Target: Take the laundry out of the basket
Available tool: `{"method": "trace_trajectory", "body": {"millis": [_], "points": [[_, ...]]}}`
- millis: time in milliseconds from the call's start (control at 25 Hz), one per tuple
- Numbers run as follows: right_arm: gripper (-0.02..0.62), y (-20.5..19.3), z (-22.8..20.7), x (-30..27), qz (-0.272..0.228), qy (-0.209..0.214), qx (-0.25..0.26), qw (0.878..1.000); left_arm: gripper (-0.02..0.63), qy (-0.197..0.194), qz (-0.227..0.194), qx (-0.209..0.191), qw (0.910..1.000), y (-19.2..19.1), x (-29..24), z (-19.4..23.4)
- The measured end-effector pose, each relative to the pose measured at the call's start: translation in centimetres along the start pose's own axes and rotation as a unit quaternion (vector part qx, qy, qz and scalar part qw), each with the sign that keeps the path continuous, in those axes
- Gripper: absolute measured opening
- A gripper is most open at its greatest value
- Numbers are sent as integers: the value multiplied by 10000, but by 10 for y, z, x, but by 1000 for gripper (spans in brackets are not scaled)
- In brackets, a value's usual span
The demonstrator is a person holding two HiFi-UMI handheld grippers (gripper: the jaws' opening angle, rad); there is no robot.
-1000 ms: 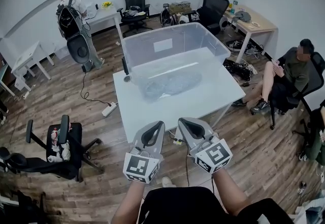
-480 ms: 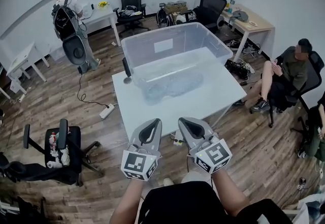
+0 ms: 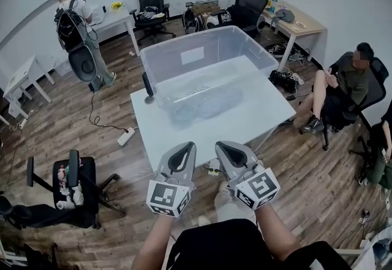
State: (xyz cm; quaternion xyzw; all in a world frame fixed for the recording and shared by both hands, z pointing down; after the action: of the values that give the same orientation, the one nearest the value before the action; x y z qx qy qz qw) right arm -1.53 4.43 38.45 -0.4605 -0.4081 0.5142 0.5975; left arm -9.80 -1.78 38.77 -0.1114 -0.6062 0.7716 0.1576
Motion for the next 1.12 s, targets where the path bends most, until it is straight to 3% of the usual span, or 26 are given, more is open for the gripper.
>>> {"method": "trace_trajectory", "body": {"millis": [1120], "points": [[-2, -26, -90, -82, -39, 305, -31, 9995, 8, 300, 27, 117, 9995, -2, -107, 49]]}}
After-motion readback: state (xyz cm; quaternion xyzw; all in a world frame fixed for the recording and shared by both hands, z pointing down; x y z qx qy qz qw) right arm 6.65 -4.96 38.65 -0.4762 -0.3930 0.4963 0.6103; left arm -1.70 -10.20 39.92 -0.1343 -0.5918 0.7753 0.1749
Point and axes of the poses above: the fingertips, and each gripper's own axes: x backward along the fingers, z to its left, y out of its top, the point moved 3 cm from there along x, backward along the fingers, and after that the axes turned 14 degrees about x, right-handed, at the moved point
